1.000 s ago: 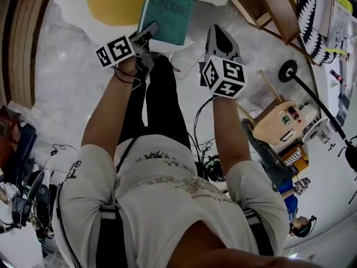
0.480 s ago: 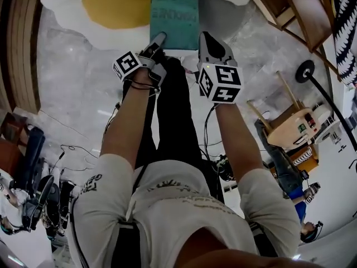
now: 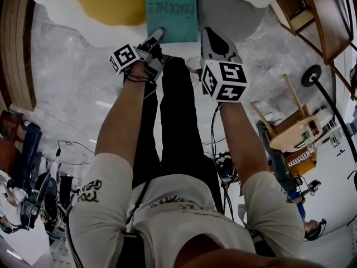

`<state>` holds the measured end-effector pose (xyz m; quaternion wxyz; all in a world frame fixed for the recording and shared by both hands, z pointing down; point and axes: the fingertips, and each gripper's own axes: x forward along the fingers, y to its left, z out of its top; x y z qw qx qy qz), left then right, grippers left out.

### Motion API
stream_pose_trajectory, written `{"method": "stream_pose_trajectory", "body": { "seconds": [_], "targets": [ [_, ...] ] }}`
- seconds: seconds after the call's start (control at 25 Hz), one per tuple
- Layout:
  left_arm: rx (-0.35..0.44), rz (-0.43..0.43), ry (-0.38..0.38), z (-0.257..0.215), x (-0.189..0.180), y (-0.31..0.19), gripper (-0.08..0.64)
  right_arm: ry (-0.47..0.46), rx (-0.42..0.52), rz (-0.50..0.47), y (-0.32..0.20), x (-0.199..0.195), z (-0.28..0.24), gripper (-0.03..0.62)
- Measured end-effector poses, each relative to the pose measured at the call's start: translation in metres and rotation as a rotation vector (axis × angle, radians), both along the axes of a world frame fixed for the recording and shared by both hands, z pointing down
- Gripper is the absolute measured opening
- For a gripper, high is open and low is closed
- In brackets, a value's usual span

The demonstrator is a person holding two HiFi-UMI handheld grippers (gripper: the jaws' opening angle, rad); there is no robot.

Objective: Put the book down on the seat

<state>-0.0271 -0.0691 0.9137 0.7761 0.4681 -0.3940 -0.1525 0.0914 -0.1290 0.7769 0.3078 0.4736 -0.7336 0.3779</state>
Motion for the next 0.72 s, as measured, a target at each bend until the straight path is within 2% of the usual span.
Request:
{"method": "stream_pose_trajectory", "body": {
  "seconds": [0.32, 0.56, 0.72],
  "targets": [
    [-0.116, 0.075, -0.054, 0.024, -0.002, 0.031, 0.309, 0.041, -0.004, -0.047, 0.001, -0.001, 0.005, 0.028],
    [-0.153, 0.073, -0.081, 0.027, -0.013, 0.056, 0.313, 0.047, -0.001, -0.032, 0.001, -0.001, 0.001, 0.028],
    [-0.166, 0.113, -0.157, 0.021, -0.033, 0.07, 0.313, 0.049, 0.007, -0.036, 0.005, -0.006, -0.008, 0.028]
  ]
}}
